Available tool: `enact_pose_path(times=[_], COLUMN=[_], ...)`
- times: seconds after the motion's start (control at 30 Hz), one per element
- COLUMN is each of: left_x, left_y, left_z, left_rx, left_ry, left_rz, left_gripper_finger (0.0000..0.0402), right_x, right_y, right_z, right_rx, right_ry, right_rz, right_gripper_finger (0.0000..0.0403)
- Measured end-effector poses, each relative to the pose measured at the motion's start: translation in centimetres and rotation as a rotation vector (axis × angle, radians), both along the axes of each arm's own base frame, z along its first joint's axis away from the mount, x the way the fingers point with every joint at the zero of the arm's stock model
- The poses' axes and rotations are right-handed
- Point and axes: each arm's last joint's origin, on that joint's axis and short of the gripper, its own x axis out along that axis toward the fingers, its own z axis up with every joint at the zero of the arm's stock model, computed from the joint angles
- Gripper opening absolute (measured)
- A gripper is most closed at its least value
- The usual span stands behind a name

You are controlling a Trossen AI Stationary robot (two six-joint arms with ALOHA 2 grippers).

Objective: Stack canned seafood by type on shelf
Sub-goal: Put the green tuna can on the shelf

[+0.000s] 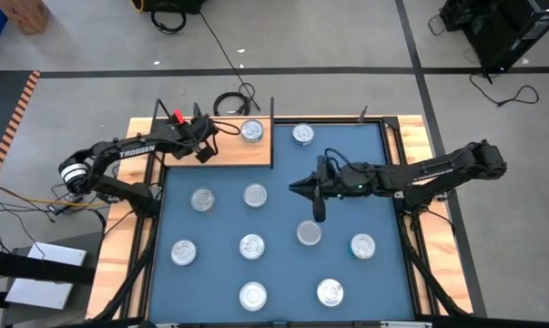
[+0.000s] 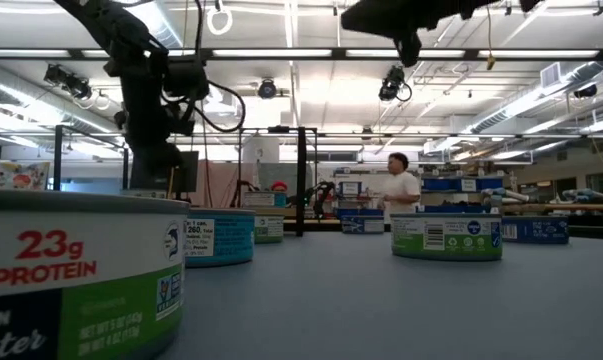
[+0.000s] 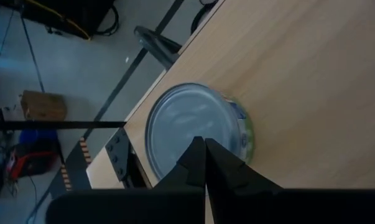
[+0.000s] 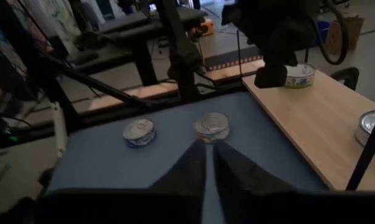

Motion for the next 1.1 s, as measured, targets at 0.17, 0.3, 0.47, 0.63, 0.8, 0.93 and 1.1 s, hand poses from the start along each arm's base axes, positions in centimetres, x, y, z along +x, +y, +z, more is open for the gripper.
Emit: enact_pose_path(times=[0.17, 0.3, 0.47, 0.63, 0.8, 0.93, 1.1], left_x=[-0.6, -1.1, -1.6, -1.8, -1.6, -1.3, -1.4], left_y=[0.6, 1.2, 2.1, 2.8, 3.4, 3.7, 3.9], left_z=[-0.1, -0.1, -0.1, -0.4, -1.1, -1.3, -1.3], left_rx=[-0.036, -0.060, -0.070, -0.095, -0.104, -0.091, -0.084], left_ry=[-0.016, -0.034, -0.076, -0.092, -0.079, -0.081, -0.086], left_rz=[0.016, 0.032, 0.037, 0.033, 0.037, 0.026, 0.026], left_gripper_finger=[0.0003, 0.0002, 0.0002, 0.0002, 0.0002, 0.0002, 0.0002], right_x=[1.1, 1.3, 1.4, 1.5, 1.5, 1.5, 1.5], right_y=[-0.2, -0.3, -0.3, -0.3, -0.3, -0.3, -0.3], right_z=[-1.4, -1.9, -1.4, -1.0, -1.0, -0.9, -1.0], right_rx=[-0.030, -0.035, -0.040, -0.058, -0.065, -0.076, -0.078], right_ry=[0.044, 0.060, 0.007, -0.027, -0.026, -0.026, -0.021], right_rz=[-0.047, -0.053, -0.051, -0.041, -0.039, -0.036, -0.033], right_gripper_finger=[0.0016, 0.0010, 0.0010, 0.0009, 0.0003, 0.0007, 0.0006])
